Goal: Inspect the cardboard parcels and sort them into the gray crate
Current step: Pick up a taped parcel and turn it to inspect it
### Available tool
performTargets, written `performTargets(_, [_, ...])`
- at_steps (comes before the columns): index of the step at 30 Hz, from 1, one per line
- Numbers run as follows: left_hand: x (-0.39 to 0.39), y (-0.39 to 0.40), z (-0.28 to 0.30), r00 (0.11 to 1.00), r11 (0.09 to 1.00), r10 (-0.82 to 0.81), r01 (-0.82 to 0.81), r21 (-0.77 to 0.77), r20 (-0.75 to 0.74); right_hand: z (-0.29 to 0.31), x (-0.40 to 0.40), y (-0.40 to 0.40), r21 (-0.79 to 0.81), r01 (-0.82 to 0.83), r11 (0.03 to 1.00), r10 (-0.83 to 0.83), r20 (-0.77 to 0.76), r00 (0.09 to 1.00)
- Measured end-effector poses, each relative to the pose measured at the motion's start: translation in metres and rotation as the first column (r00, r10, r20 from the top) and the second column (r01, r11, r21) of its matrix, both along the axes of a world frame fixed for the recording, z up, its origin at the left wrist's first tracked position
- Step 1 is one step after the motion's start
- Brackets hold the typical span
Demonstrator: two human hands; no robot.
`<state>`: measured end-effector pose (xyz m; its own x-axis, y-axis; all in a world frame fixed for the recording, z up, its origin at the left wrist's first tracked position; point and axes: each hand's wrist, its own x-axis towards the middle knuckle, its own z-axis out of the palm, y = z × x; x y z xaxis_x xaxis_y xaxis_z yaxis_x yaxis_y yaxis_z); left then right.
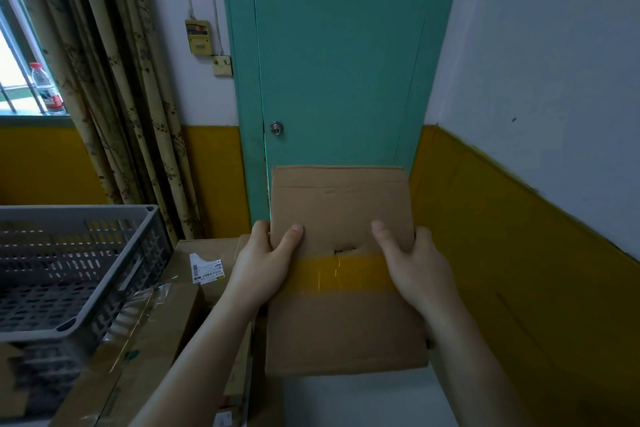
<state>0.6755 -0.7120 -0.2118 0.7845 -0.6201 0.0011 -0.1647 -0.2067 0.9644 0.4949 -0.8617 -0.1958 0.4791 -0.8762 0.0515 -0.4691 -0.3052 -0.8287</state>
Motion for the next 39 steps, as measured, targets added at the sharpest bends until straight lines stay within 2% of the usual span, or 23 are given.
performTargets(2, [-0.001,-0.001,-0.001,1.000,1.000,0.013,-0.012,-0.023,0.013,-0.001,0.002,0.008,-0.040,-0.024,0.999,0.025,0.026,0.999])
performTargets(6, [-0.008,-0.003,0.000,0.997,0.999,0.009,-0.006,-0.039,0.070,-0.006,0.008,0.018,-0.108,0.036,0.994,-0.030,0.055,0.998])
performTargets(14, [-0.016,-0.004,-0.004,0.994,0.999,-0.010,0.015,-0.039,0.113,-0.010,0.016,0.018,-0.039,0.094,0.995,-0.095,-0.018,0.995])
performTargets(25, [-0.027,-0.009,-0.004,0.983,0.999,-0.001,0.009,-0.044,0.185,-0.006,0.023,0.025,-0.083,0.194,0.978,-0.202,-0.115,0.973])
performTargets(39, [-0.022,-0.010,-0.005,0.988,0.998,-0.017,0.025,-0.051,0.151,-0.012,0.027,0.025,-0.128,0.196,0.972,-0.212,-0.118,0.970])
